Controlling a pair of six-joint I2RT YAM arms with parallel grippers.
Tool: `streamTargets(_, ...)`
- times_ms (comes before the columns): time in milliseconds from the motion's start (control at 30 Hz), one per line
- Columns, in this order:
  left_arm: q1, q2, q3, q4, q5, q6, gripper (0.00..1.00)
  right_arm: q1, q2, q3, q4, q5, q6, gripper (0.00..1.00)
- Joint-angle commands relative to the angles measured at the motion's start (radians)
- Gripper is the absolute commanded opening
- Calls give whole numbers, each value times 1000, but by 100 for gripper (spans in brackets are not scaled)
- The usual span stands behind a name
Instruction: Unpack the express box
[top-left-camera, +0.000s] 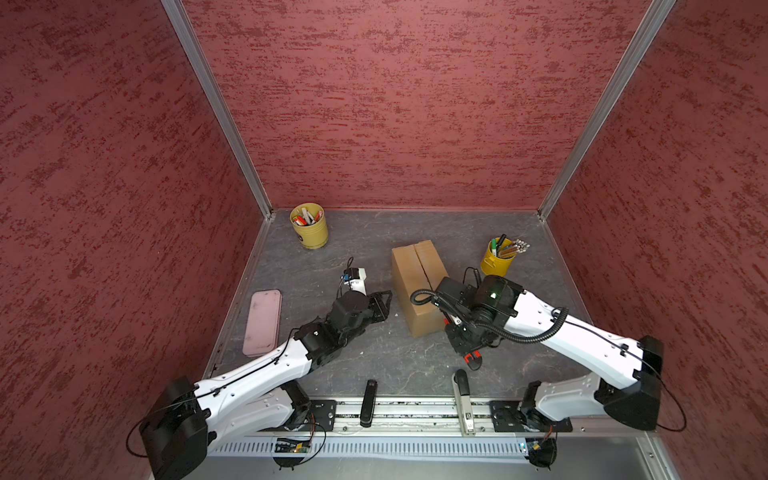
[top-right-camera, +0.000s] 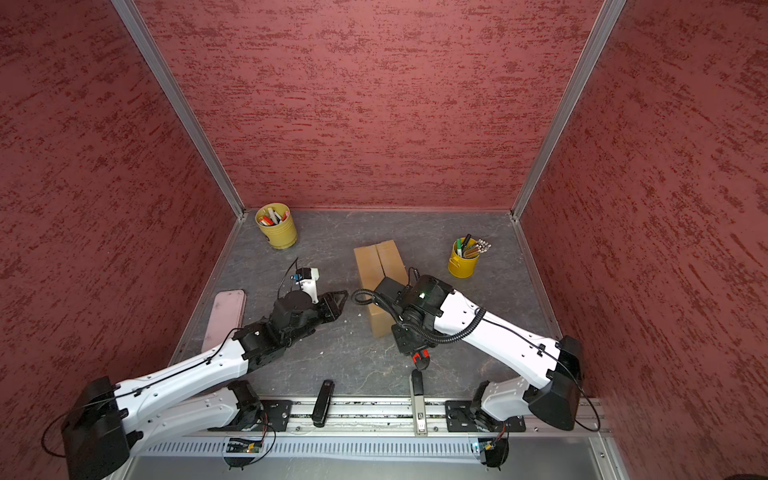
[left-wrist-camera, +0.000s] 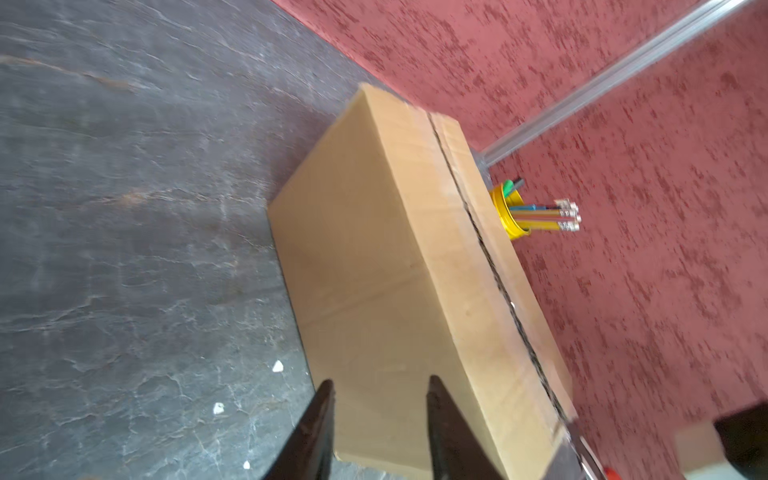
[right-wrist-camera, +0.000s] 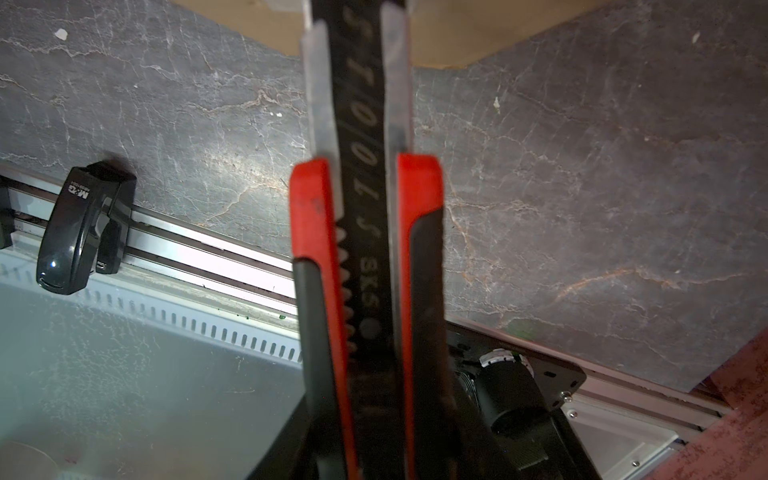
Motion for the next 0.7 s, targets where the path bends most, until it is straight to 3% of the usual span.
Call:
streamTargets(0, -65, -7, 54, -19, 51, 33, 51, 5, -7, -1, 48, 5, -4, 0)
streamTargets(267, -201, 16, 63, -33, 76, 99, 77, 4, -1, 4, 64, 12, 5, 0)
streamTargets(667, -217, 136, 98, -22, 82, 144, 78, 7, 18, 26, 55, 15, -2, 0)
